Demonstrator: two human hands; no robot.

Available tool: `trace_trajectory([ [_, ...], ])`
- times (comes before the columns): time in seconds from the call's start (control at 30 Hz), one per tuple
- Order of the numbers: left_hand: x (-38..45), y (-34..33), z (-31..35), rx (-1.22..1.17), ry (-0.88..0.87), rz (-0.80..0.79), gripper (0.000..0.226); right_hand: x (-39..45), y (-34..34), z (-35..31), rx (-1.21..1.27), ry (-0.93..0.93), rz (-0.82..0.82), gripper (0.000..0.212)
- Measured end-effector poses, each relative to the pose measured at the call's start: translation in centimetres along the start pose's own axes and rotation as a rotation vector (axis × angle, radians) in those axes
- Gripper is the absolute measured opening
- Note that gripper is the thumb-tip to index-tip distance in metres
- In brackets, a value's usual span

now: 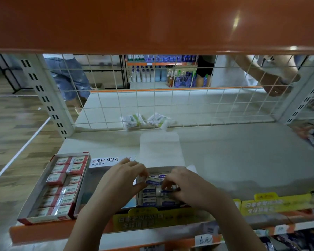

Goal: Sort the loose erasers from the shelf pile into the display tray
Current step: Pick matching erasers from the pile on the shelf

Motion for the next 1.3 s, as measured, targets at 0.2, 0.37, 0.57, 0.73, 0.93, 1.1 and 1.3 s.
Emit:
trace_trajectory([
  [0.2, -0.3, 0.0, 0.1, 0.048, 0.026, -0.027, 0.018, -0.1, 0.0, 0.1, 0.054, 0.018, -0.003, 0.02],
  [0.37, -0.3, -0.4, 0.4, 0.066, 0.025, -0.081, 0.019, 0.0, 0.0, 0.2, 0.022, 0.025, 0.045, 0.02],
  [0.57, -0.2, -0.7, 0.4, 0.114, 0.052, -0.154, 0.019, -0.1, 0.3, 0.5, 0.003, 0.036, 0.051, 0.022],
  [0.73, 0.0, -1.7, 0.4, 0.179, 0.073, -0.163, 0.019, 0.0, 0.6, 0.6, 0.008, 0.027, 0.074, 0.022],
  [0.93, -0.3, -2.2, 0.0, 0.202, 0.074, -0.178, 0.022, 0.3, 0.3, 0.0, 0.023, 0.045, 0.05, 0.021],
  [1.1, -0.5, -2.3, -0.5, 0.155, 0.097, -0.175, 0.023, 0.8, -0.1, -0.4, 0.002, 0.078, 0.031, 0.017],
  [1.3, -0.1, -2.5, -0.7, 0.157, 0.154, -0.153, 0.015, 1.4, -0.2, -0.4, 0.004, 0.075, -0.008, 0.017],
])
Point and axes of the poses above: each hand's wrist, its own x-axis towards the middle knuckle, its own y-axis out of the back of the hand, z = x × y, the point moved 7 cm from there along x, towards the middle knuckle, and after that the axes turned 10 degrees about -x, right-handed, at the moved point
